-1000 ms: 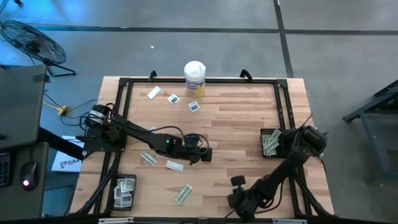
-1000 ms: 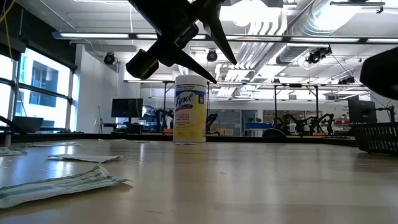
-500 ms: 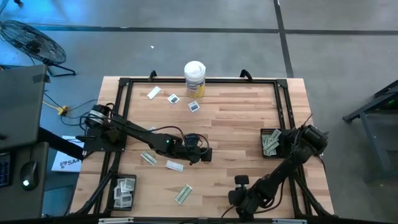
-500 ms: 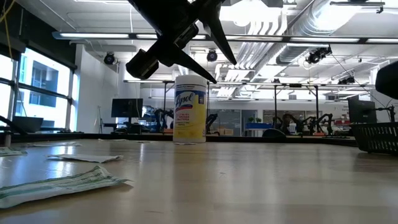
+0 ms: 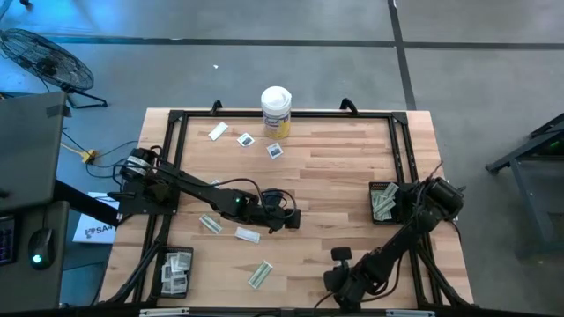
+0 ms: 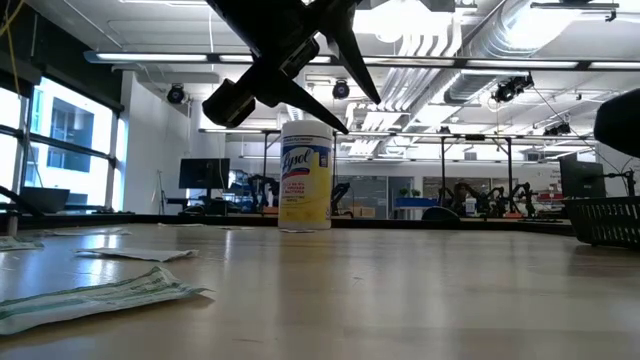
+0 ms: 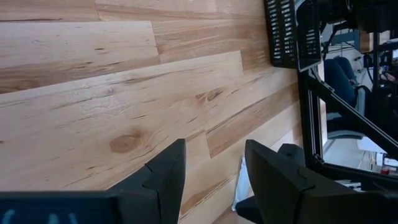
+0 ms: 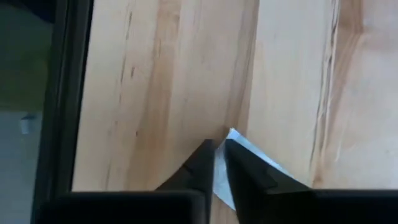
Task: Pick & Place First Aid Supplies
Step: Put the white towelette sachet into the left black bin
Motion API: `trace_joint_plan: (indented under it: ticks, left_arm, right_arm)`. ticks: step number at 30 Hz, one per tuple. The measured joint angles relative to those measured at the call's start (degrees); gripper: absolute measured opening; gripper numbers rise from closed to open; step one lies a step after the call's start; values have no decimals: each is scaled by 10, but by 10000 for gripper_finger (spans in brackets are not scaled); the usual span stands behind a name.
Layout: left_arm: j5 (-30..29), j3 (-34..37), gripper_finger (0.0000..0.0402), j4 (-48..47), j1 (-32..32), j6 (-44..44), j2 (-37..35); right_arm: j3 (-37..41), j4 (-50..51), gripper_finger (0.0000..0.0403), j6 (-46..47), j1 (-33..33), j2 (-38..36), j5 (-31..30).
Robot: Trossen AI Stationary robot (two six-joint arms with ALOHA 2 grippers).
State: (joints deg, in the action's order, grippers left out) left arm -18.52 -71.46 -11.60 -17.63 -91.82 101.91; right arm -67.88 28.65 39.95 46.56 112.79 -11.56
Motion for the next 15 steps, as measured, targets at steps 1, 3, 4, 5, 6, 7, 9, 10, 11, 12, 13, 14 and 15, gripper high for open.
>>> trace_joint_plan:
  ticks: [1,3,4,5,6,7,9,10,11,12,13,14,15]
  left_arm:
    - [0,0,163,0,0,0,0]
    - [0,0,163,0,0,0,0]
    - [0,0,163,0,0,0,0]
    - [0,0,163,0,0,0,0]
    - [0,0,163,0,0,0,0]
    - [0,0,163,0,0,0,0]
    - [0,0,163,0,0,0,0]
    - [0,0,163,0,0,0,0]
    - [0,0,163,0,0,0,0]
    - [0,0,163,0,0,0,0]
    - [0,0,163,0,0,0,0]
    - [0,0,163,0,0,0,0]
    - [0,0,163,0,0,0,0]
  right_arm:
    - [0,2,19,-7,-2,0,-2]
    - [0,5,6,-33,-6,0,-9]
    - [0,6,6,-48,-8,0,-14]
    - [0,6,8,-64,-11,1,-15]
    - [0,7,8,-81,-15,1,-11]
    - [-3,10,7,-99,-20,1,-9]
    - [-14,18,2,-136,-27,2,-9]
    - [-23,26,2,-153,-30,3,-12]
    - [-32,32,4,-168,-32,5,-18]
    - [-42,42,4,-182,-34,7,-27]
    - [-52,54,3,-195,-36,8,-34]
    - [-61,64,2,-207,-37,8,-39]
    - [-71,68,1,-214,-38,7,-41]
